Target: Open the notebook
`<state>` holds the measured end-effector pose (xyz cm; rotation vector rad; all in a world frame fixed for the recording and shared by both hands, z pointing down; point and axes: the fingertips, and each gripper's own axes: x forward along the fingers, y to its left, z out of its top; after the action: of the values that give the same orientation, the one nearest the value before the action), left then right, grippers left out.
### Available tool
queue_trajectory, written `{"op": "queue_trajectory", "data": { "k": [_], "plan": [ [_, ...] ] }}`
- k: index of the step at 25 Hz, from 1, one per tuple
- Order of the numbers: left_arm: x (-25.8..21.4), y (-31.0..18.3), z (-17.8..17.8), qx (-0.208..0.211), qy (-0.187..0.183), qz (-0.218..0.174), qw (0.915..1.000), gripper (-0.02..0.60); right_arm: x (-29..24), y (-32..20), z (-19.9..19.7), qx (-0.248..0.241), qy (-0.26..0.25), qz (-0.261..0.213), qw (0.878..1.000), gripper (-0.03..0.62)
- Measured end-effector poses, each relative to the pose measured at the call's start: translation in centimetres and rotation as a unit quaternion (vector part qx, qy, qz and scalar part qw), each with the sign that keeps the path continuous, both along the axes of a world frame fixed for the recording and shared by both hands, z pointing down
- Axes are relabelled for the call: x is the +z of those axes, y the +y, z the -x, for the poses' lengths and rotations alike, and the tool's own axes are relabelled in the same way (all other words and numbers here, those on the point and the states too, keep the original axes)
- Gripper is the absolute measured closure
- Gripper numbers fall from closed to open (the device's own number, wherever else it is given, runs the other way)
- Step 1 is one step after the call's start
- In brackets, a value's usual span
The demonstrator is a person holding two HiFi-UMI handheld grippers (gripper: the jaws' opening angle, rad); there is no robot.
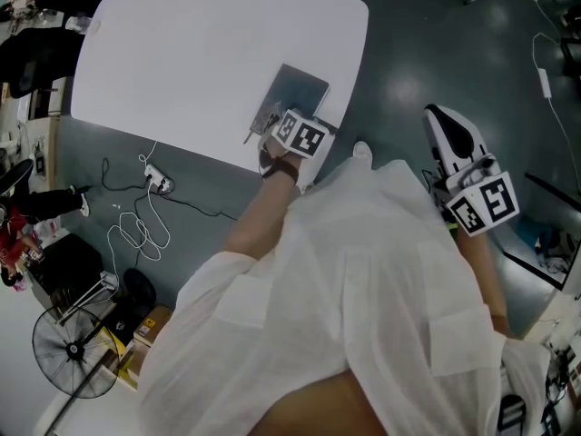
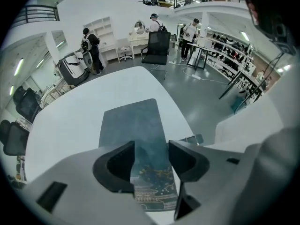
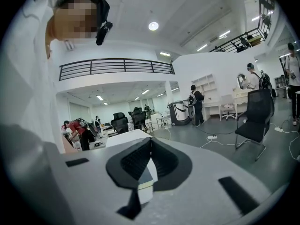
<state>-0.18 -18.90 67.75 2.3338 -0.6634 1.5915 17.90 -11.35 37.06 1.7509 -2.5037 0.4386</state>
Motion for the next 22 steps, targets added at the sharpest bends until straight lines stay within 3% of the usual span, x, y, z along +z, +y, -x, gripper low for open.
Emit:
{"op": "queue_trajectory", "data": {
  "k": [5,11,22],
  "plan": [
    [-3.0,-0.5,0.4,0.012,0.027,-0.011,0.9995,0.360,0.0,-0.4,0.6,-0.007,-0.005,-0.004,1.000,0.589],
    [-6.8,-2.1,2.4,-0.003,0.061,-0.019,0.9979,0.360,-0.4,-1.0,2.1,-0.009,-0.011,-0.013,1.000,0.589],
    [-11.1,-6.9,6.6,0.008,0.110,-0.024,0.9936,0.362,-1.2,-2.4,7.9,0.016,-0.014,-0.025,0.999,0.589]
  ]
}}
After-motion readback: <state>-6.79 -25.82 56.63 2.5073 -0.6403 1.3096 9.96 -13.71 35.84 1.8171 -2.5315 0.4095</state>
